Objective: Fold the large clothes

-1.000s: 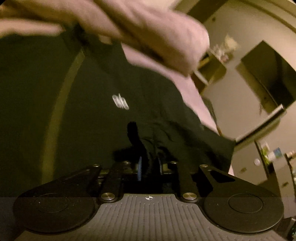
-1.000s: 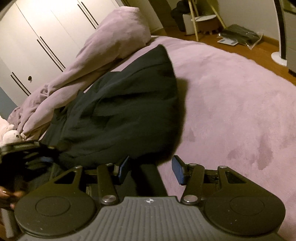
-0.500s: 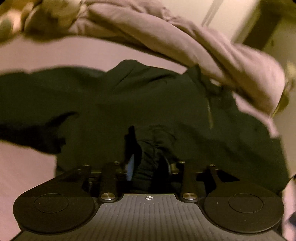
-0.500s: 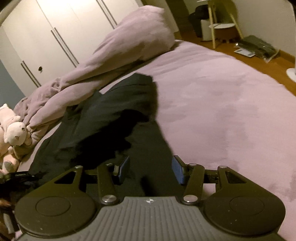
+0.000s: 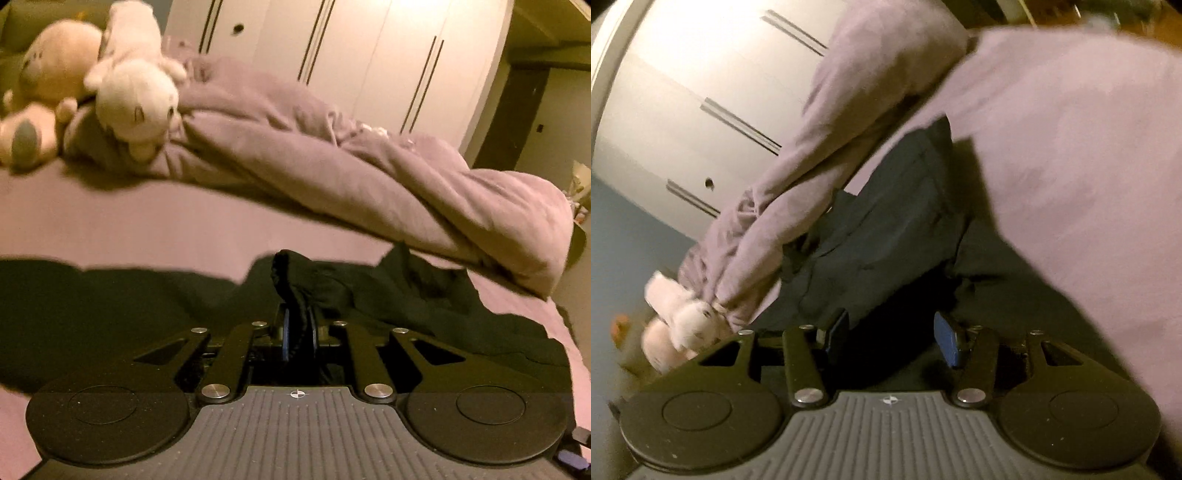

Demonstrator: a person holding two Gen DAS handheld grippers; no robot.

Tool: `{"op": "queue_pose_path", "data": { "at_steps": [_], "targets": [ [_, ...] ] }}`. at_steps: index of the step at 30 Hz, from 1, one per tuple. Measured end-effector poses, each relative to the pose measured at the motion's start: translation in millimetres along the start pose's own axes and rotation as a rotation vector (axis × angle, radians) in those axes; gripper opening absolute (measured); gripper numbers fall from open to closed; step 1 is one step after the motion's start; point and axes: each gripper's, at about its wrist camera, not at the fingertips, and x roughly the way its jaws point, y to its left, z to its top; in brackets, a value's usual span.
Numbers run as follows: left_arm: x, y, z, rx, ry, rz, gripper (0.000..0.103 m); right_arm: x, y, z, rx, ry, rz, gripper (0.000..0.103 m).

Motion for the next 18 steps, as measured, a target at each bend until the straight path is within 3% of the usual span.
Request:
{"op": "queue_pose_path", "data": {
  "at_steps": [5,8,9,10,11,14,16,18],
  "targets": [
    [7.9,-2.2,9.3,-0.013,-0.002,0.001,0.013,32.7,-16.2,3.8,0.168,-0.044,0.028,0.051],
    [6.3,-1.2,8.4,-0.030,-0.008,0.008,0.008,46.2,-18.1,7.2,0.215,-0.054,0.045,0.051],
    [6.9,-1.0,7.9,-0.025,-0.012,0.015,0.005,49.2,-13.8,8.6,0.199,-0.054,0.034,0.045],
    [7.6,-0.3,6.5,-0.023,-0.016,0.022,0.004,50.9,-8.6,9.9,0.164,-0.051,0.007,0.026],
    [9.9,0.1,4.3,-0.025,-0.015,0.020,0.004,51.4,-0.4,11.7,0.118,-0.050,-0.029,0.019],
    [24.4,-2.8,-6.5,-0.025,0.037,0.008,0.004,34.4,5.5,14.8,0.012,-0.143,-0.088,0.011],
    [34.4,-6.1,-16.2,-0.011,0.078,0.023,0.004,27.3,6.0,13.6,-0.069,-0.199,-0.198,0.011],
    [39.9,-6.3,-25.4,-0.007,0.112,0.019,0.005,31.3,3.8,11.0,-0.140,-0.175,-0.272,0.011]
  ]
}}
